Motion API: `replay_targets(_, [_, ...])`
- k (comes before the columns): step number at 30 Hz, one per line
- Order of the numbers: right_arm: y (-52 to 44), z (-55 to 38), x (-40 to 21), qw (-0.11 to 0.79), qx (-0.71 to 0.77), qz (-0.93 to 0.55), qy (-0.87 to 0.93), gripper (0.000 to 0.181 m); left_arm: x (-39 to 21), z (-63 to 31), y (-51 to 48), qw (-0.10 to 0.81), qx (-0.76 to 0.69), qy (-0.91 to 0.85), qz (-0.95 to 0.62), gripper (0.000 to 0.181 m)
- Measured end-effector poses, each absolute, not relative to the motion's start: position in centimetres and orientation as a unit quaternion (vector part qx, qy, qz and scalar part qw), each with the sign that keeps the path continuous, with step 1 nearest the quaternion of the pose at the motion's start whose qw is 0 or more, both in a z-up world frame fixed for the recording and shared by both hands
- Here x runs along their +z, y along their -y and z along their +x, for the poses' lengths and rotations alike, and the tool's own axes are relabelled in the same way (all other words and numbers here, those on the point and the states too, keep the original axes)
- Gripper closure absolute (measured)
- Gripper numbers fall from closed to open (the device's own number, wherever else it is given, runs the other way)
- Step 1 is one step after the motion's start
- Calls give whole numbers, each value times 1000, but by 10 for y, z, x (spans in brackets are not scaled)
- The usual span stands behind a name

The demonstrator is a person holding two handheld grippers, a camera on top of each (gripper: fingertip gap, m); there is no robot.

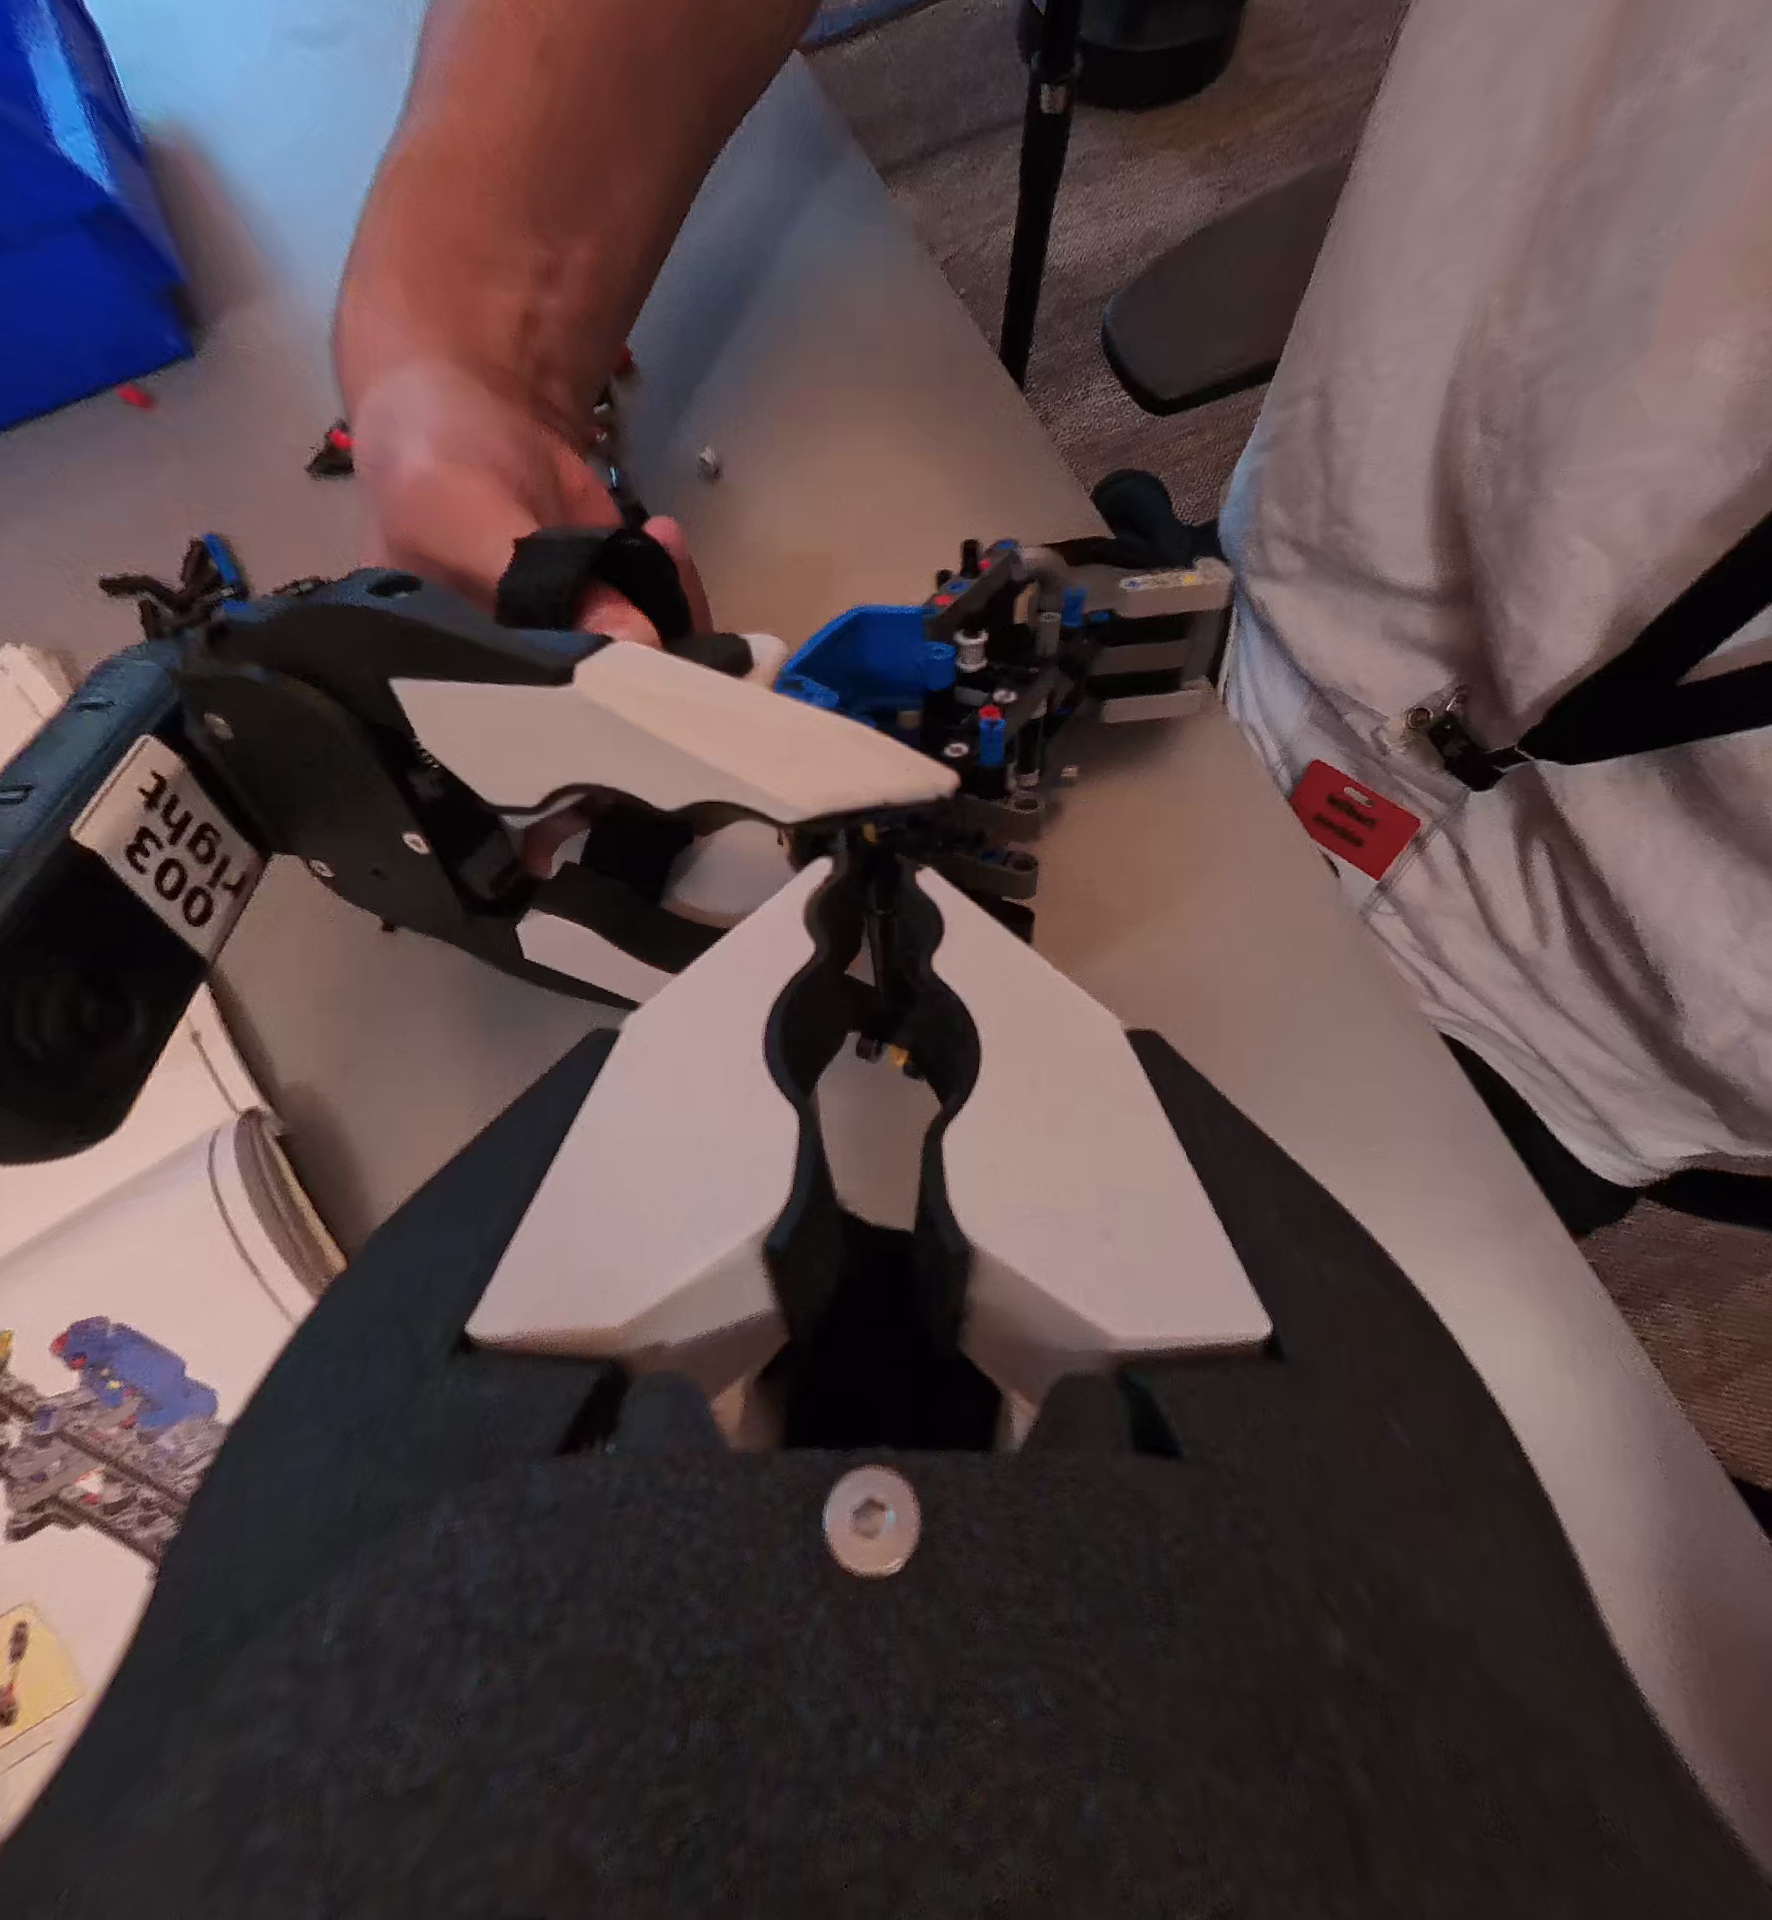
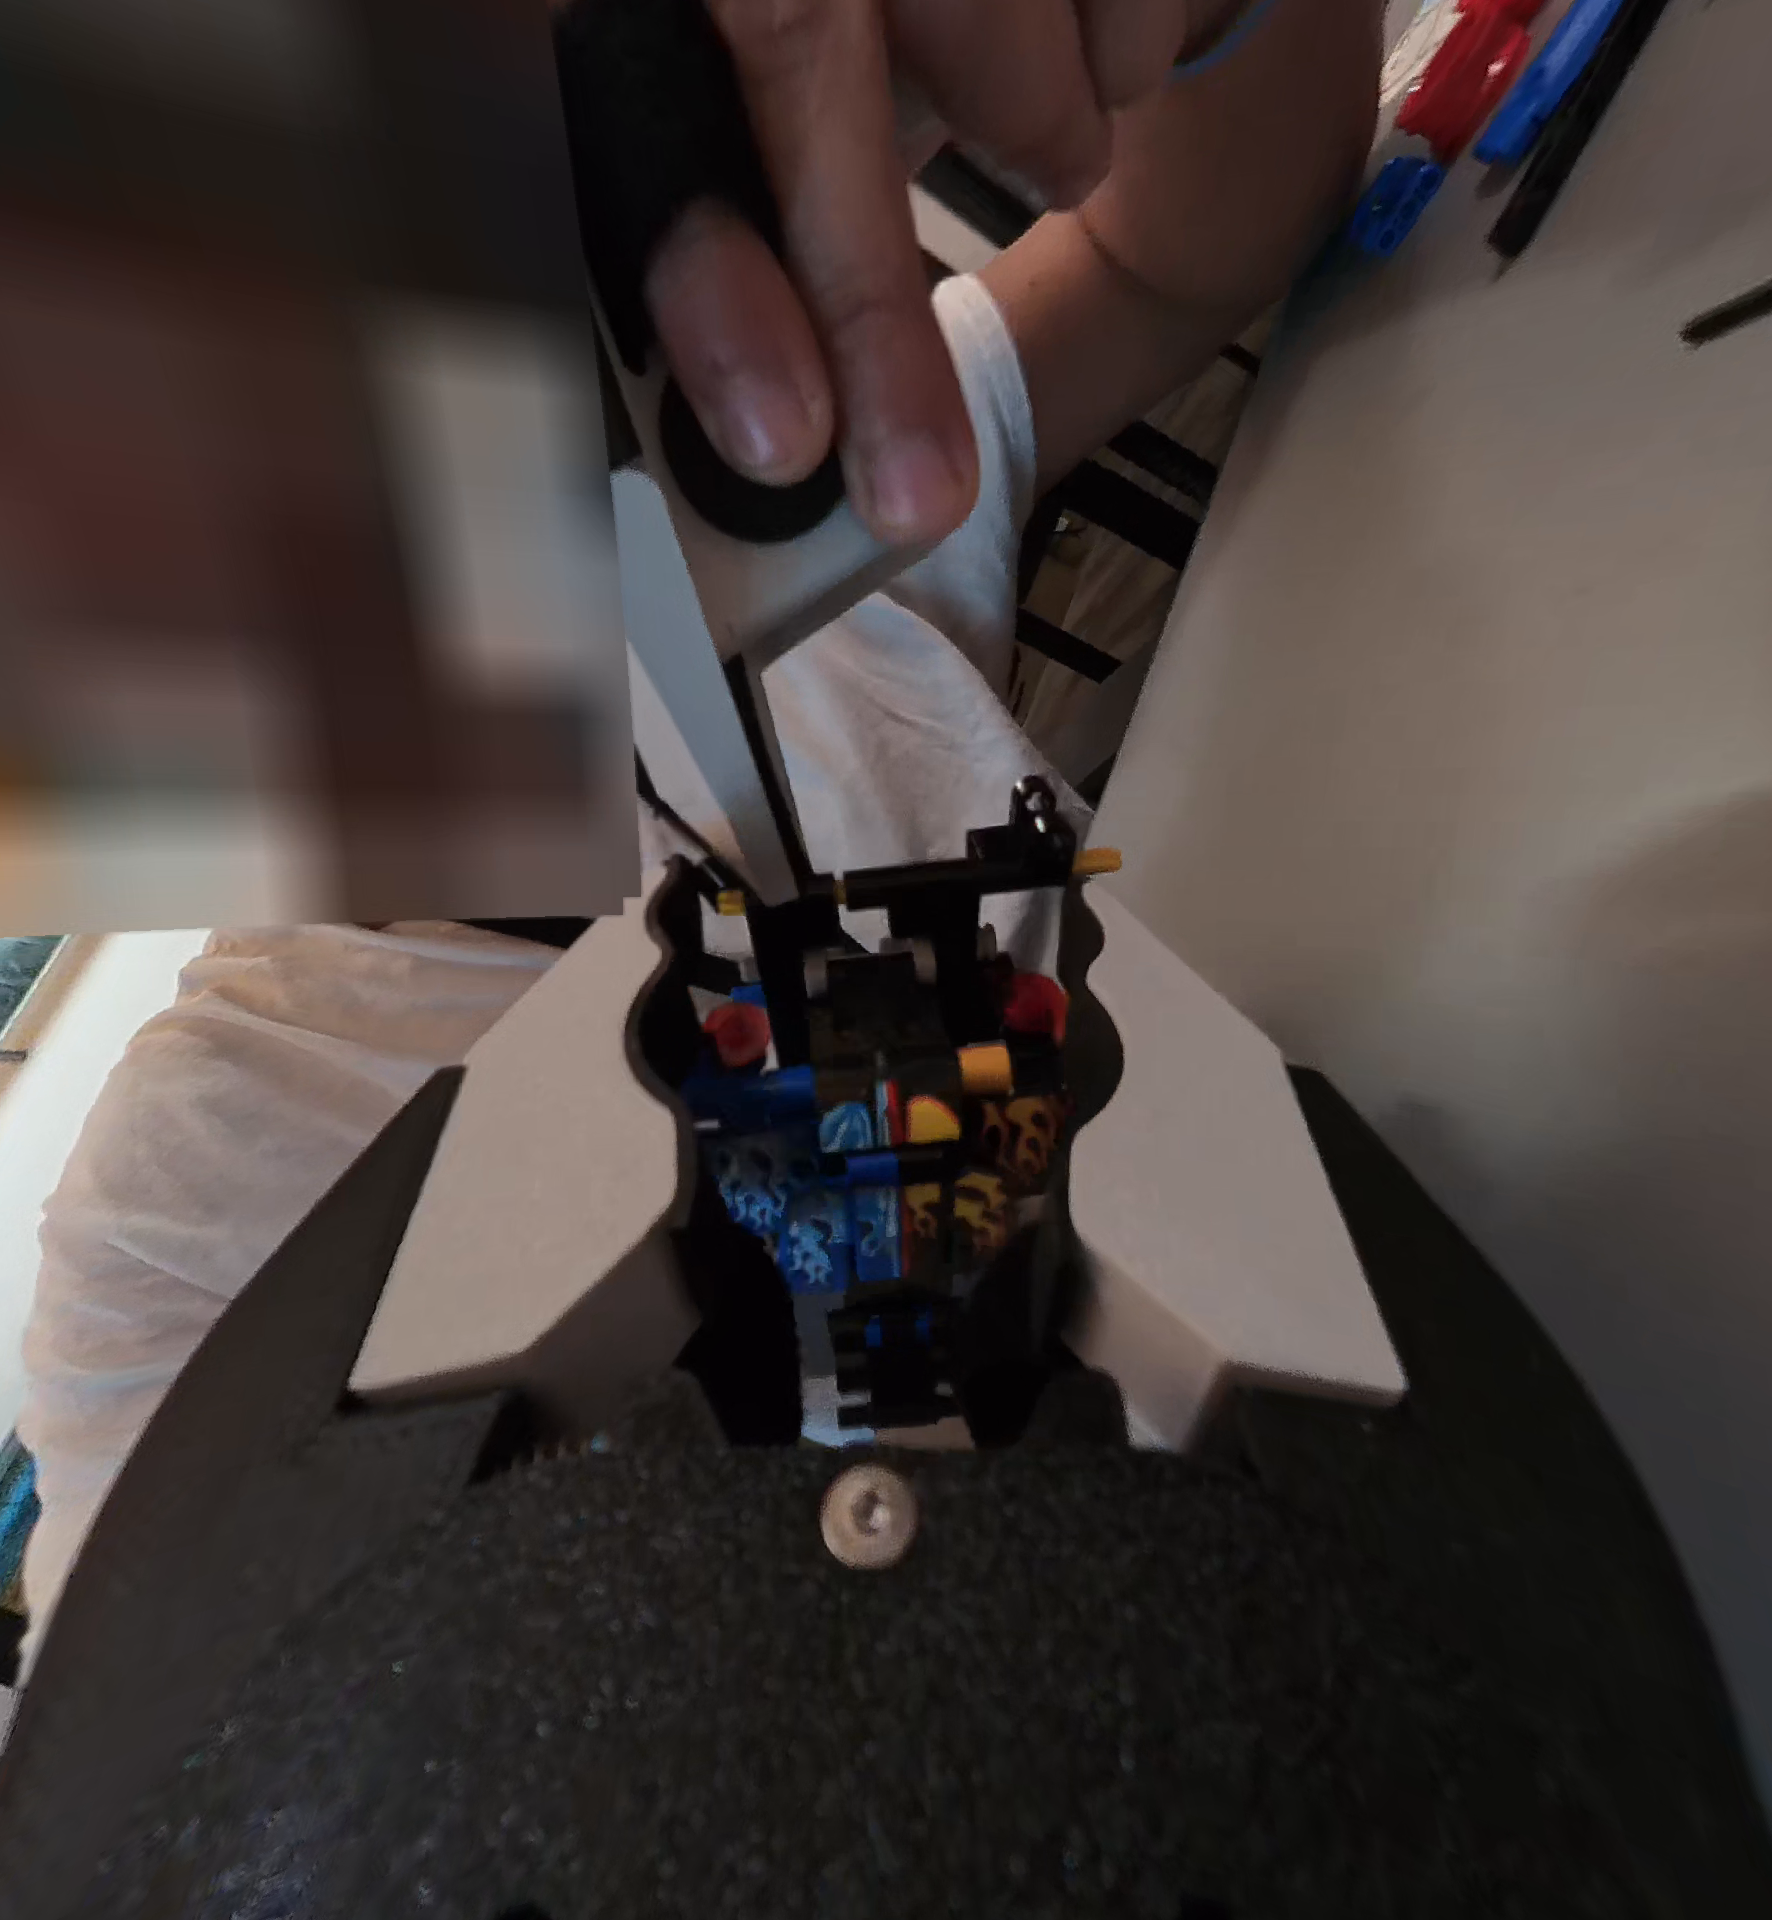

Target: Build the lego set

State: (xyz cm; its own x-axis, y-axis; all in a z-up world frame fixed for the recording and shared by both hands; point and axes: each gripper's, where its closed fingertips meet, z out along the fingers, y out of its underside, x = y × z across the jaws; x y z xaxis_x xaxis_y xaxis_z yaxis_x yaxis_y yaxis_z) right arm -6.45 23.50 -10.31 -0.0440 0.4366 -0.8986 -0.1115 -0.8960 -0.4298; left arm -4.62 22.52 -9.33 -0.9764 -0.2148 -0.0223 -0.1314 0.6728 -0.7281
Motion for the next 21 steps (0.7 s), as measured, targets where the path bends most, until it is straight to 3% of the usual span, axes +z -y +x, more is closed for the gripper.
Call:
replay_targets(11, [-246,-53,-132,188,641,-734,120,117,-113,-44,-245,32,-405,-907,-111,181])
replay_targets(21, [-266,15,-116,354,423,-825,123,119,-120,-2,-288,58,-417,-887,-190,181])
